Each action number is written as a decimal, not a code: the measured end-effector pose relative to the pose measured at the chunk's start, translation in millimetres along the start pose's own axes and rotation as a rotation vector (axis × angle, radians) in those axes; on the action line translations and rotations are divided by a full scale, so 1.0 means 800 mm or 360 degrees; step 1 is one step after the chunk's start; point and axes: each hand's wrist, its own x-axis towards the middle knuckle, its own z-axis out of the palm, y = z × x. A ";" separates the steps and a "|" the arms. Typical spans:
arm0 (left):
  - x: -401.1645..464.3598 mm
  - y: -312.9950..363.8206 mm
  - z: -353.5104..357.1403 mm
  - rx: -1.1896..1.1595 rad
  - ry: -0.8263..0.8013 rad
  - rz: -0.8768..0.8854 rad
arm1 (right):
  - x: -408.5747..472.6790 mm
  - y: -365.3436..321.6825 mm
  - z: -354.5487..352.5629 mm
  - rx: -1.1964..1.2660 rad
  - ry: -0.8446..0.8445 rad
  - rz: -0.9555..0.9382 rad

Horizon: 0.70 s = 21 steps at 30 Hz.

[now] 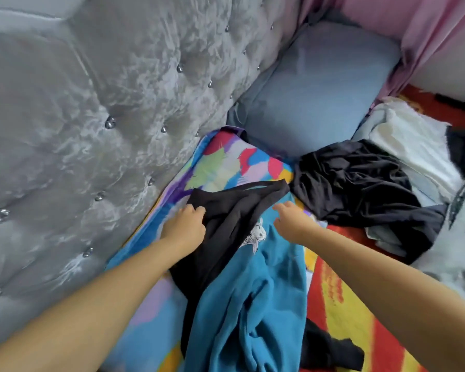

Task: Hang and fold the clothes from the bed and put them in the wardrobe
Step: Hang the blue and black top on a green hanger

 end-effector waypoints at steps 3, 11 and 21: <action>0.067 -0.010 0.018 0.0090 0.0035 -0.0004 | 0.083 0.005 0.007 0.0012 0.0163 -0.0004; 0.126 -0.017 0.057 -0.0062 -0.0321 0.0291 | 0.144 0.011 0.027 -0.0538 0.0022 0.0298; 0.022 -0.005 0.025 -0.0634 -0.0163 0.0217 | 0.008 0.000 -0.006 0.0260 0.0035 0.0059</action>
